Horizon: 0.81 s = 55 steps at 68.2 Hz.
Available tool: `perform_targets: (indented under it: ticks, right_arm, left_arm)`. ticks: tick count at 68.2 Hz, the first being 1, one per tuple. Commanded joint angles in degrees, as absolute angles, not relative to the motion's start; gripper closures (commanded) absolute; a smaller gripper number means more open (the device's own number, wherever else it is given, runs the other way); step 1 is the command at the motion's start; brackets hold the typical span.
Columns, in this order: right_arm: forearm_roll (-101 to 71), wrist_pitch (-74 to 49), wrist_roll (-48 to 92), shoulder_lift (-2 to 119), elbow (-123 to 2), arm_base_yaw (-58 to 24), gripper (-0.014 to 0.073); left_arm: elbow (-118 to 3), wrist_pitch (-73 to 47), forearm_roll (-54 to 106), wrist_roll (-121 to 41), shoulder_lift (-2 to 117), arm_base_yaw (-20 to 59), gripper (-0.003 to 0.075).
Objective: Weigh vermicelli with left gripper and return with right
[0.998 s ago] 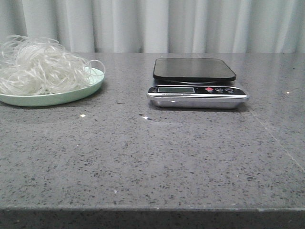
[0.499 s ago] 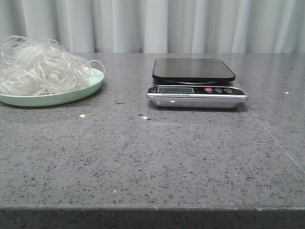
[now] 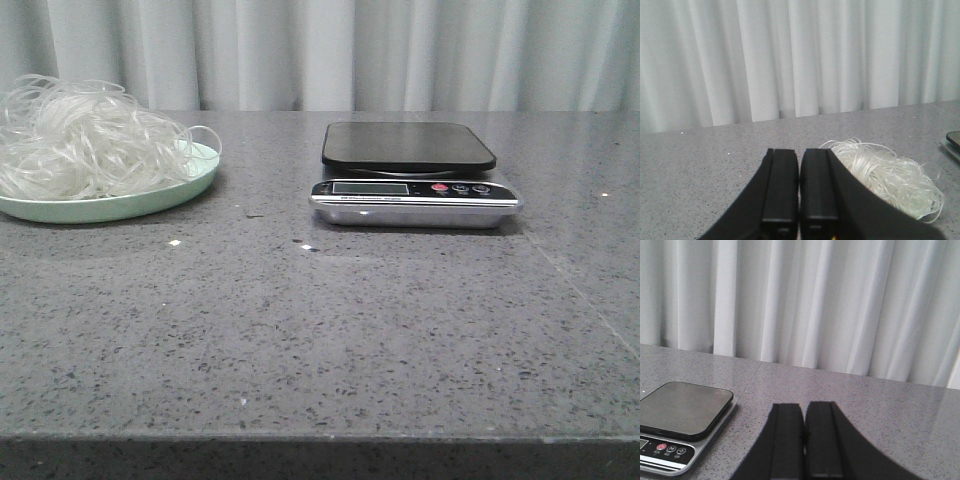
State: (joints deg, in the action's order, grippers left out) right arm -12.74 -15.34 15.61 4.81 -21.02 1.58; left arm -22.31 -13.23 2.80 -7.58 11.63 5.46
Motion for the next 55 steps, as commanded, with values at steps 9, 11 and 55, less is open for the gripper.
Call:
perform_targets:
  ticks: [9, 11, 55]
  right_arm:
    - [-12.17, -10.99, 16.09, 5.54, -22.28, 1.87, 0.0442]
    - [-12.17, -10.99, 16.09, 5.54, -22.28, 1.87, 0.0442]
    - [-12.17, -10.99, 16.09, 5.54, -22.28, 1.87, 0.0442]
  left_arm:
    - [-23.88, -8.58, 2.98, -7.15, 12.13, 5.44, 0.0583]
    - [-23.88, -8.58, 2.98, -7.15, 12.13, 5.44, 0.0583]
    - [-17.66, -8.50, 3.35, -7.41, 9.17, 5.35, 0.0584]
